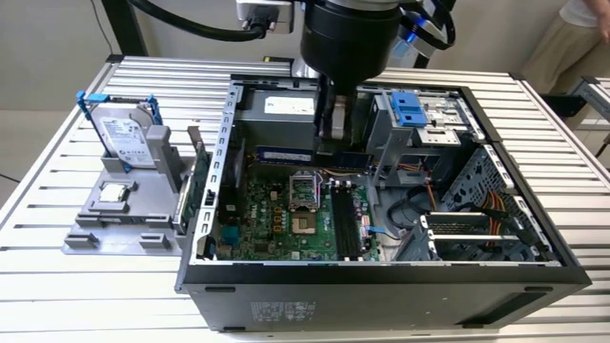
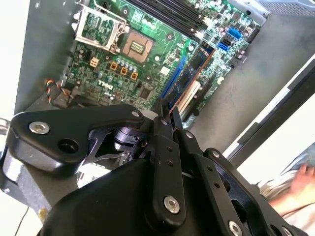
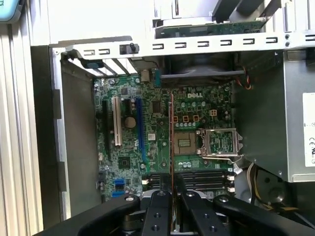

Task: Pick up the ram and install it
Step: 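Pick up the ram and move it above insertion slot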

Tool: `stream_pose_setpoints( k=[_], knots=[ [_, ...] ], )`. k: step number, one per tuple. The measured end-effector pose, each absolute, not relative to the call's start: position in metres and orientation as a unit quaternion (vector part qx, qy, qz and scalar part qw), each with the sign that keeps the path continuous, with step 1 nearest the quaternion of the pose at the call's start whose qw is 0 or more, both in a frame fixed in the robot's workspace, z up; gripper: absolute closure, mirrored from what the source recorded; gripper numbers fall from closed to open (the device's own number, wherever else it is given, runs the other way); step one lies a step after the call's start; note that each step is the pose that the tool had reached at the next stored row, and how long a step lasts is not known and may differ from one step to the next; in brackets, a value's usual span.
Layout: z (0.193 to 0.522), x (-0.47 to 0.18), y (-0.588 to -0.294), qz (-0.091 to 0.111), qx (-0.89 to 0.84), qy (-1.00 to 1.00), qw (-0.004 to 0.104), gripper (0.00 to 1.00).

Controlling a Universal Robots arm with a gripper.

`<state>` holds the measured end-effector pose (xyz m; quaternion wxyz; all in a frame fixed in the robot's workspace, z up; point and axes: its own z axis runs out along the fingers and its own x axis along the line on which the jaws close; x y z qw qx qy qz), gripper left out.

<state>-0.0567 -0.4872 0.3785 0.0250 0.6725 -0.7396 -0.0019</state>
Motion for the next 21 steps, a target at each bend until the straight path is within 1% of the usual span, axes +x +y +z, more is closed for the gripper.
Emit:
stream_pose_setpoints(
  k=[21],
  knots=[
    [0.378, -0.032, -0.484, -0.002, 0.669, -0.743, 0.025, 1.00]
  ],
)
